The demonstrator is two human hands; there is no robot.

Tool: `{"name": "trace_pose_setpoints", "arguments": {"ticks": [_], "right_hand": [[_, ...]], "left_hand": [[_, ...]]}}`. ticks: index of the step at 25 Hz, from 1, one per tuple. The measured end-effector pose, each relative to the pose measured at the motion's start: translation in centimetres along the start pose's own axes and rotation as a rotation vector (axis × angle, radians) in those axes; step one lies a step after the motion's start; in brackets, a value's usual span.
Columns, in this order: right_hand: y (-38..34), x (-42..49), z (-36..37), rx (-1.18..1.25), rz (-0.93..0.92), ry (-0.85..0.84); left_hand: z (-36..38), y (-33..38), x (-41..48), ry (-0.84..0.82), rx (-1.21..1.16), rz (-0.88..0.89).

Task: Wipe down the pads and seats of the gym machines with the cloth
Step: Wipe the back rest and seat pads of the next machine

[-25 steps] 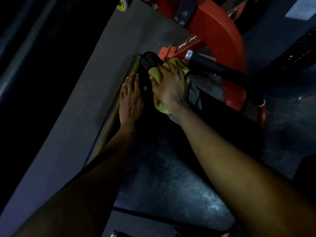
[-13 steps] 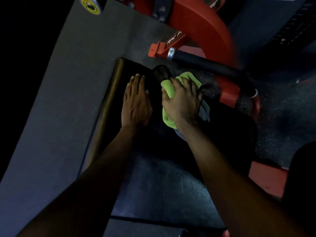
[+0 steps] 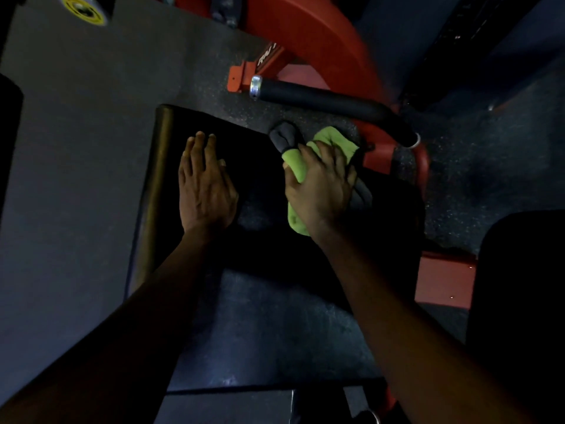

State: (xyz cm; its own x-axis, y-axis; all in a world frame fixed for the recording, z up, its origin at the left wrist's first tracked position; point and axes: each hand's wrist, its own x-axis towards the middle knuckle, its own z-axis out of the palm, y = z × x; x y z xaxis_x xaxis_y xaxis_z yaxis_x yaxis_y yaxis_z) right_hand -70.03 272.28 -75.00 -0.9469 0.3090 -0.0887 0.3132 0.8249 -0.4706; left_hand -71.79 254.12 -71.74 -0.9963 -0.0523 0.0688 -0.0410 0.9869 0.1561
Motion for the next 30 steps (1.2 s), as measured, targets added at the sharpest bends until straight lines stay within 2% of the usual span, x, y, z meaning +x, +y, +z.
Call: {"name": "trace_pose_setpoints", "arguments": {"ticks": [2,4,7,10,12,15,19,21,24,26,30], "right_hand": [[0.3,-0.2,0.0,0.02,-0.051,-0.003],[3.4,-1.3,-0.6,0.054,-0.03,0.068],[7.7,-3.2,-1.2,0.044,0.043,0.144],[5.6,-2.6,-1.0,-0.029,0.186,0.114],[4.2,-1.6,-1.0,-0.068,0.139,0.065],[7.1,-1.9,-1.2,-0.028,0.039,0.083],[10.6,-5.9,-1.8,-0.008,0.276,0.156],[10.9,-7.6,-1.9,0.027,0.441,0.152],[10.5,-9.0,-1.8,0.06,0.635,0.11],[9.8,-7.8,-2.1,0.021,0.663,0.037],[11.5,-3.4,-2.8,0.02,0.551,-0.036]], "left_hand": [[0.1,0.0,-0.1,0.011,0.001,0.013],[0.1,-0.1,-0.1,0.016,-0.006,0.022],[0.1,-0.1,-0.1,0.01,-0.009,0.026],[-0.2,0.1,-0.3,-0.007,-0.051,0.09],[-0.6,0.4,-0.6,-0.009,-0.087,0.169],[0.0,2.2,-0.9,-0.016,-0.184,0.393],[2.4,6.3,-2.9,-0.221,-0.211,0.631],[3.4,7.3,-3.9,-0.292,-0.106,0.611],[3.8,7.5,-4.2,-0.302,0.016,0.569],[3.6,7.7,-4.1,-0.302,0.05,0.569],[3.7,8.0,-4.2,-0.296,0.039,0.556]]}}
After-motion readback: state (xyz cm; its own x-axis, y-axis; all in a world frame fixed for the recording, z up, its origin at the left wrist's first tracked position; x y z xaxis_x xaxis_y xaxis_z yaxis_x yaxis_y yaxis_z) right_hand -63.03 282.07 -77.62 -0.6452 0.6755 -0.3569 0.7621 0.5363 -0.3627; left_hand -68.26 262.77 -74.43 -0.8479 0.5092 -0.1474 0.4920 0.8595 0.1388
